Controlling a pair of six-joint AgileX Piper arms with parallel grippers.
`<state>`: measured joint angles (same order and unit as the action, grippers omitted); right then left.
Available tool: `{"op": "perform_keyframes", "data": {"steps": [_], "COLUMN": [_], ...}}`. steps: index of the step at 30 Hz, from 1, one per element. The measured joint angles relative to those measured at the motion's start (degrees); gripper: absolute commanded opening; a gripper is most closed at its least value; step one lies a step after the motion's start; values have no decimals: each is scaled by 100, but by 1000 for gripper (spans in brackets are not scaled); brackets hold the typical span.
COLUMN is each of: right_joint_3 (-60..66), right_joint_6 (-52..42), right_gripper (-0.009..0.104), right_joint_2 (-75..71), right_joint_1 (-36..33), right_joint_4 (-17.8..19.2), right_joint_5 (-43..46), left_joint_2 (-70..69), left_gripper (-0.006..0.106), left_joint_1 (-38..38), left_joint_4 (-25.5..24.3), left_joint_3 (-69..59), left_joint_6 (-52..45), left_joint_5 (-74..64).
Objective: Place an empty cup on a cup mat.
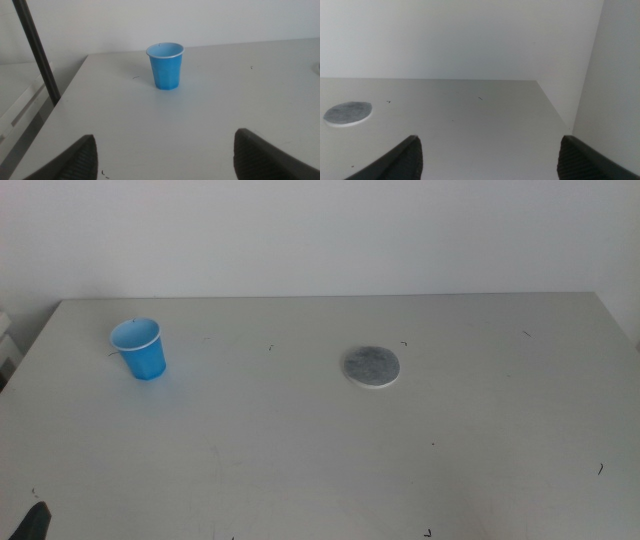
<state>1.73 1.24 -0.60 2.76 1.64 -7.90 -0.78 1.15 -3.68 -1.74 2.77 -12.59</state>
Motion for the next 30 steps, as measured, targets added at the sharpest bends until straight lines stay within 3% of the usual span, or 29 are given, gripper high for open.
{"op": "perform_keyframes", "data": {"steps": [6, 17, 30], "right_joint_3": [0, 0, 0], "right_joint_6": [0, 0, 0], "right_gripper": [94, 94, 94], "right_joint_2": [0, 0, 0], "right_joint_1": [0, 0, 0], "right_joint_4": [0, 0, 0], "right_joint_5": [0, 0, 0], "left_joint_2": [493, 2812, 5399], "left_gripper": [93, 93, 93], "left_joint_1": [0, 0, 0], "left_joint_4": [12, -69, -135], "left_joint_3": [667, 3080, 6279], "left_joint_6": [273, 290, 290], "left_joint_5": [-261, -344, -2365]}}
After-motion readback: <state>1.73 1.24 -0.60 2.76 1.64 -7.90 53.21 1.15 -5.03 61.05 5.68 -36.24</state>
